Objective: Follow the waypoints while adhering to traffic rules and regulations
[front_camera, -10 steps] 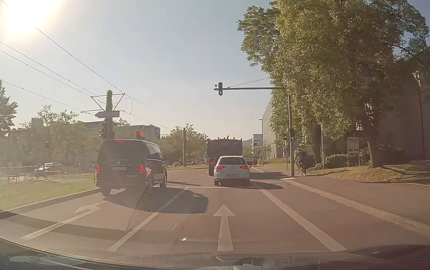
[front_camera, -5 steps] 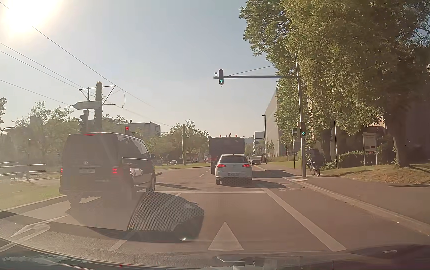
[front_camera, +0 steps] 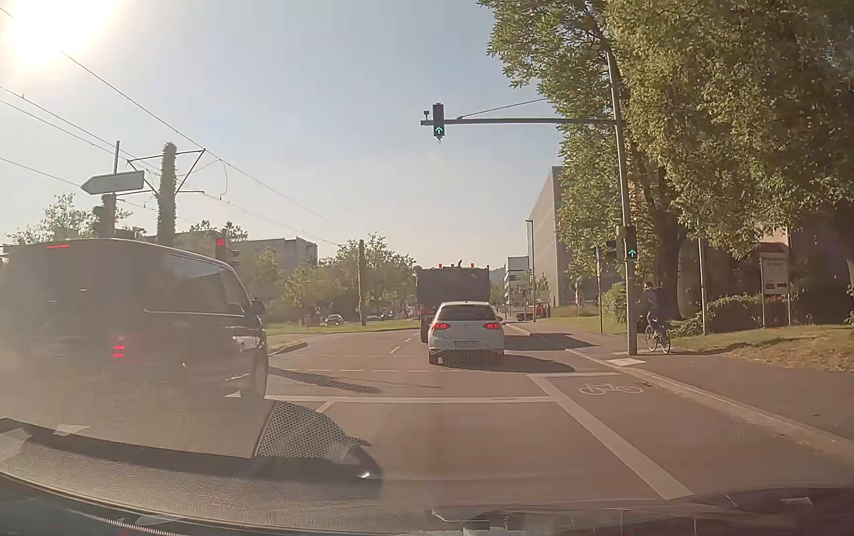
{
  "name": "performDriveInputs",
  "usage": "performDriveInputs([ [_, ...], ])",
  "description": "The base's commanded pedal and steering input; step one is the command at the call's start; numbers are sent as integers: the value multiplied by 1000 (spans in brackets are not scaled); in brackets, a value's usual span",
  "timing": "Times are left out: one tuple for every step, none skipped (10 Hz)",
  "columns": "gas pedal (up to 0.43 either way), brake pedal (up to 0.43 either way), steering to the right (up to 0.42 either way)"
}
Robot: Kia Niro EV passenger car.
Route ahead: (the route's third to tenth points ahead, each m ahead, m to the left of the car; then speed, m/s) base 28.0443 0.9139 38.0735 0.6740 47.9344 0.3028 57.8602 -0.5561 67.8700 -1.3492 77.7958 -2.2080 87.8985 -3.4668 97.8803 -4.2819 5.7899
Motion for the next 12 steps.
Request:
performDriveInputs([
  [130, 0, -1],
  [130, 0, -1],
  [130, 0, -1],
  [130, 0, -1],
  [130, 0, -1],
  [130, 0, -1],
  [130, 0, -1],
  [118, 0, -1],
  [59, 0, -1],
  [20, 0, -1],
  [20, 0, -1],
  [20, 0, -1],
])
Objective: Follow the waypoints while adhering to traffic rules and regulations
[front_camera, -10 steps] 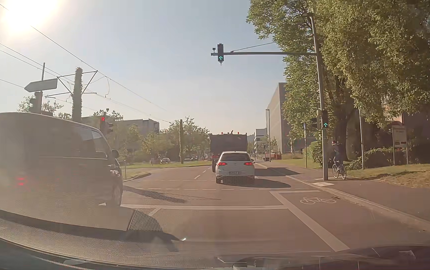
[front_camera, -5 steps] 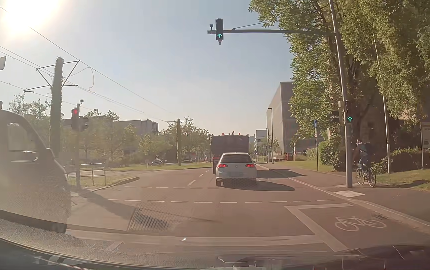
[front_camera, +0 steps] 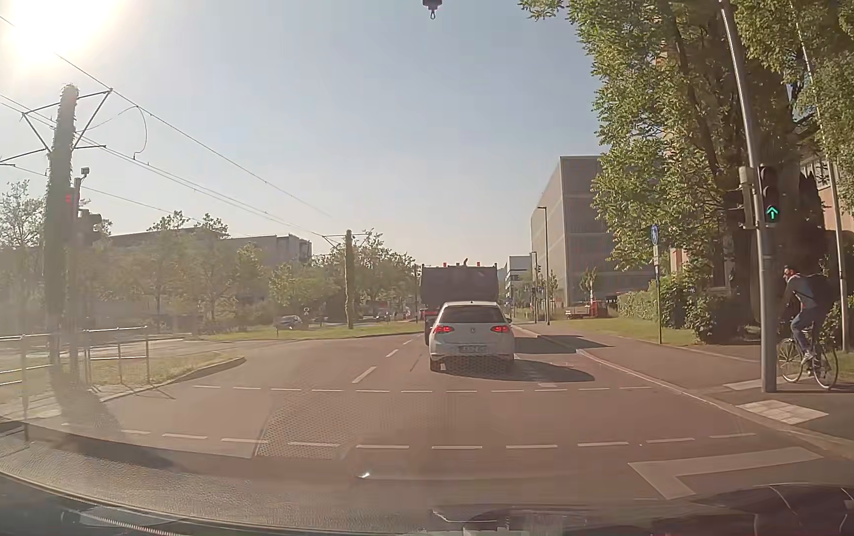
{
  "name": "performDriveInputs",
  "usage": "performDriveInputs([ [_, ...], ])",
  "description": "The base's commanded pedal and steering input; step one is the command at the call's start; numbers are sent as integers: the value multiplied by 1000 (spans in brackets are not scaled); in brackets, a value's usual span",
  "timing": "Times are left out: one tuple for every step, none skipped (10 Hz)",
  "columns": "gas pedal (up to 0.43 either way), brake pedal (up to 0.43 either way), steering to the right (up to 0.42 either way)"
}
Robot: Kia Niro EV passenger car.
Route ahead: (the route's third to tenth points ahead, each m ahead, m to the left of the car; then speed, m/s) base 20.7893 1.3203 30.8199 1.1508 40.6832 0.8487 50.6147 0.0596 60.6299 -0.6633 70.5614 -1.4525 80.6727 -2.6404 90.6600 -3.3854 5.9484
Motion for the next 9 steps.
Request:
performDriveInputs([
  [20, 0, -1],
  [20, 0, -1],
  [20, 0, -1],
  [20, 0, -1],
  [20, 0, -1],
  [20, 0, -1],
  [20, 0, -1],
  [20, 0, -1],
  [20, 0, -1],
])
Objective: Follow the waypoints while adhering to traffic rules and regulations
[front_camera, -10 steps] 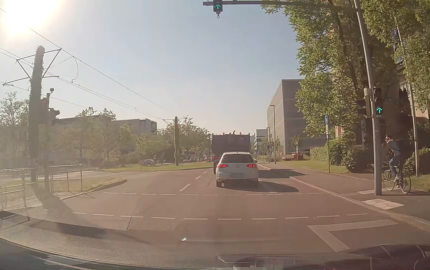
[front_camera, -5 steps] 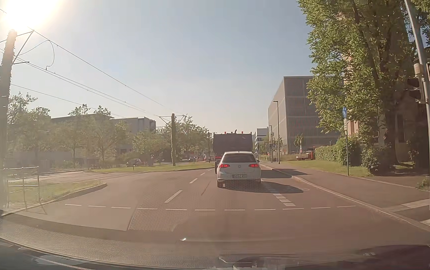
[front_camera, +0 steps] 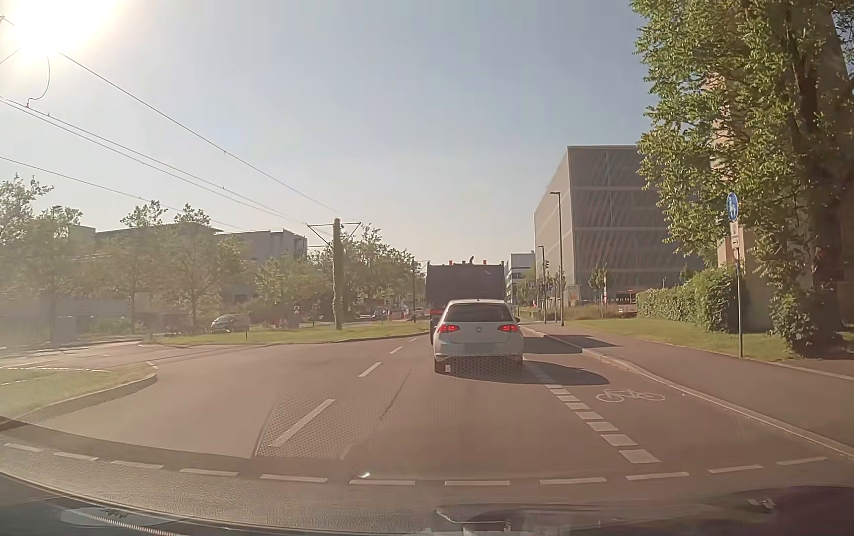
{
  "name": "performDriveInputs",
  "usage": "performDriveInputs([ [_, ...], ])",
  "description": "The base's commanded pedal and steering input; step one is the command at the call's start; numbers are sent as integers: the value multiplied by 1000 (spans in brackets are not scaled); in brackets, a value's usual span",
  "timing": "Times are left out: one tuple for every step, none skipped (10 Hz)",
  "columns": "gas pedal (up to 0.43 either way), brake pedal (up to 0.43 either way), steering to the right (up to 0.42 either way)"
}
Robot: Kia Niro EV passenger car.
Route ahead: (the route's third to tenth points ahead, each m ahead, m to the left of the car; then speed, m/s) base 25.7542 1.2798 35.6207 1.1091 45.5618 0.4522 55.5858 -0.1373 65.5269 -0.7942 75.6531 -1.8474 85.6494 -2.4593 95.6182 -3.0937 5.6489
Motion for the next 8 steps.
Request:
performDriveInputs([
  [28, 0, -1],
  [39, 0, -1],
  [47, 0, -1],
  [47, 0, -1],
  [59, 0, -1],
  [67, 0, -1],
  [67, 0, -1],
  [67, 0, -1],
])
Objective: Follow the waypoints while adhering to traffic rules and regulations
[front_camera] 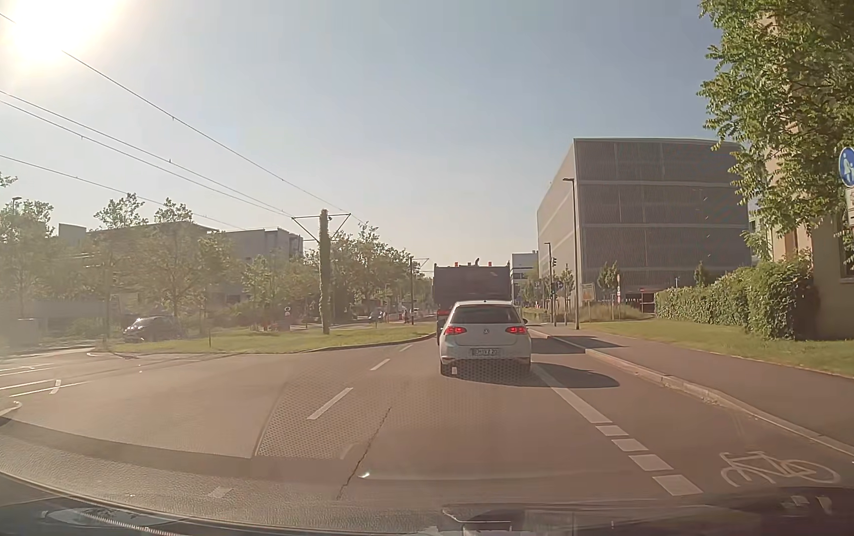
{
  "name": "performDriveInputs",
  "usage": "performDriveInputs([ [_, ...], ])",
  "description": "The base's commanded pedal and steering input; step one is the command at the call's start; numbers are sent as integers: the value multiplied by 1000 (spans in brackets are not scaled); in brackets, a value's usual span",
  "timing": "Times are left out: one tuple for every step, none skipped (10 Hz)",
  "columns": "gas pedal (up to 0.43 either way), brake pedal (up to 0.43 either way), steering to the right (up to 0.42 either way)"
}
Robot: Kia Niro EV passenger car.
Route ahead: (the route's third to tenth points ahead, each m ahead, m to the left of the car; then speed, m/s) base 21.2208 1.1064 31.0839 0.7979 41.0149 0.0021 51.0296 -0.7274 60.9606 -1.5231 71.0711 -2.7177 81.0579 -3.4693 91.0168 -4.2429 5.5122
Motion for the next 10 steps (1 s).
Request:
performDriveInputs([
  [67, 0, 0],
  [67, 0, 1],
  [67, 0, 4],
  [67, 0, 5],
  [67, 0, 6],
  [67, 0, 5],
  [67, 0, 5],
  [67, 0, 6],
  [67, 0, 9],
  [67, 0, 11],
])
